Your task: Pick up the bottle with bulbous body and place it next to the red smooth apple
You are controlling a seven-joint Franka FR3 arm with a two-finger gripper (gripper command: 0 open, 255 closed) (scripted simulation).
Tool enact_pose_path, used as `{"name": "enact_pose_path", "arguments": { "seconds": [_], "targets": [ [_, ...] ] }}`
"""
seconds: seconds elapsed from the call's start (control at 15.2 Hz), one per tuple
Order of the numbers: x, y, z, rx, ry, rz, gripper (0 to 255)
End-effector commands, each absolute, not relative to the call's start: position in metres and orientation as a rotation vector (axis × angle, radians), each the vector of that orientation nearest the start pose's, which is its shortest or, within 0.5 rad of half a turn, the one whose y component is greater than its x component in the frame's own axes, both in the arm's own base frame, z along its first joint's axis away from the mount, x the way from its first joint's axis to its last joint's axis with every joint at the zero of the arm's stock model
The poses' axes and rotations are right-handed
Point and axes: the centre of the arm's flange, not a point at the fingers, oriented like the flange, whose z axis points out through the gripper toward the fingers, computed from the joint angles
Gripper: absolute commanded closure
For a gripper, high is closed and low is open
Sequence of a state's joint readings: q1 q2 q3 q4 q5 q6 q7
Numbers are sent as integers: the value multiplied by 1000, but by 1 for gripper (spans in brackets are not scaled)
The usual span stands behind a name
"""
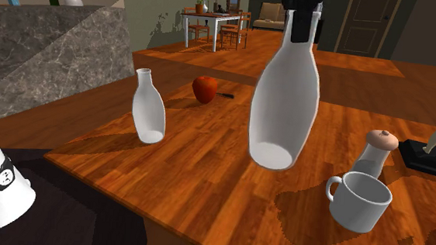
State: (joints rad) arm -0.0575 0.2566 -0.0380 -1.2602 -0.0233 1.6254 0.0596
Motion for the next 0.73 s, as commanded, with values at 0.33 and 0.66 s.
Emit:
{"name": "enact_pose_path", "arguments": {
  "seconds": [0.33, 0.66],
  "targets": [
    [618, -9, 637, -3162, 243, -172, 255],
    [595, 53, 638, -3162, 243, -172, 255]
  ]
}}
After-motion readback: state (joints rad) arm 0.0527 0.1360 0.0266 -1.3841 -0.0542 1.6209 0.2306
